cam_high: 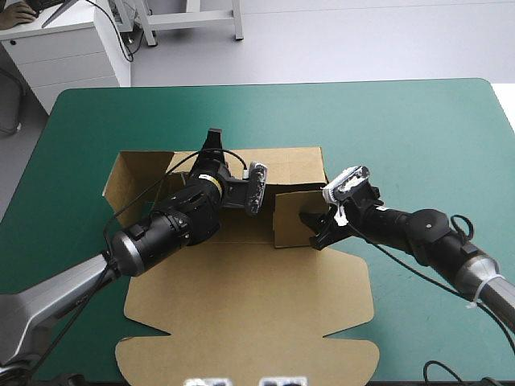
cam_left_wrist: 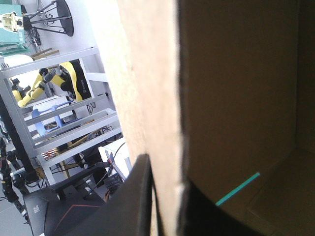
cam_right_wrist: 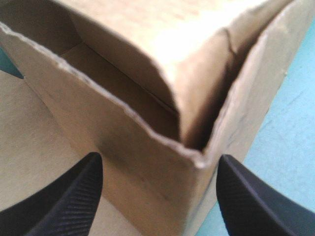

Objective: Fold the box

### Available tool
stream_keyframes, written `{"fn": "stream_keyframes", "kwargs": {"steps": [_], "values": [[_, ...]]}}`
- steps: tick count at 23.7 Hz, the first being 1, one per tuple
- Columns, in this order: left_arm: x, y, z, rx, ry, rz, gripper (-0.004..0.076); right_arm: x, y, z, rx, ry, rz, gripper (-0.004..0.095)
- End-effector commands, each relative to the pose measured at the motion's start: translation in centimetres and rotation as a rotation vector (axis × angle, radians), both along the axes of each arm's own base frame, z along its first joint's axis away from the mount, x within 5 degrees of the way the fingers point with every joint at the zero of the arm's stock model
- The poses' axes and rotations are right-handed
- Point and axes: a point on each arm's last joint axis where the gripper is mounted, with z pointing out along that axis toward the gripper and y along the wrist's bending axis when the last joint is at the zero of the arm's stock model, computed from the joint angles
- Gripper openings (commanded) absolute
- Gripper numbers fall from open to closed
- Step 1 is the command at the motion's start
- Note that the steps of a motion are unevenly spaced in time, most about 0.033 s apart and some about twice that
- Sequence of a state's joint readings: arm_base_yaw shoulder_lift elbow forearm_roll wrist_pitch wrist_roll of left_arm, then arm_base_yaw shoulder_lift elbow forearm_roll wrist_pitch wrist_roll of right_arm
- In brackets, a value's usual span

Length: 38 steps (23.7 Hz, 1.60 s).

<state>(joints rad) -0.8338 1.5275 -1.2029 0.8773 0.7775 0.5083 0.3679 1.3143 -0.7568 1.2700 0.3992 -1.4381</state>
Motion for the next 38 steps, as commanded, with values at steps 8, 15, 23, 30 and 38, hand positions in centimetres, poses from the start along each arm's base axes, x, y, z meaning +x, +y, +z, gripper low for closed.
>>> {"fn": "stream_keyframes", "kwargs": {"steps": [8, 15, 23, 30, 38], "values": [[-1.1, -1.2, -1.6, -0.146, 0.173, 0.022, 0.0001, 0.0, 1.9, 1.7, -0.042, -0.171, -0.146, 0.0483], [-1.1, -1.4, -1.6, -0.166, 0.168, 0.009, 0.0001, -0.5, 2.5, 1.5, -0.020, -0.130, -0.067, 0.0086], [-1.5, -1.9, -1.6, -0.254, 0.220, 0.013, 0.0039, -0.5, 2.5, 1.5, -0.018, -0.130, -0.075, -0.0018], [-3.7, -0.7, 1.4, -0.380, 0.247, 0.030, 0.0460, -0.3, 2.3, 1.6, 0.000, -0.122, -0.126, -0.0017], [-10.2, -0.1, 6.0, -0.439, 0.224, -0.126, 0.0473, -0.1, 2.1, 1.6, -0.002, -0.128, -0.144, -0.0017]]}}
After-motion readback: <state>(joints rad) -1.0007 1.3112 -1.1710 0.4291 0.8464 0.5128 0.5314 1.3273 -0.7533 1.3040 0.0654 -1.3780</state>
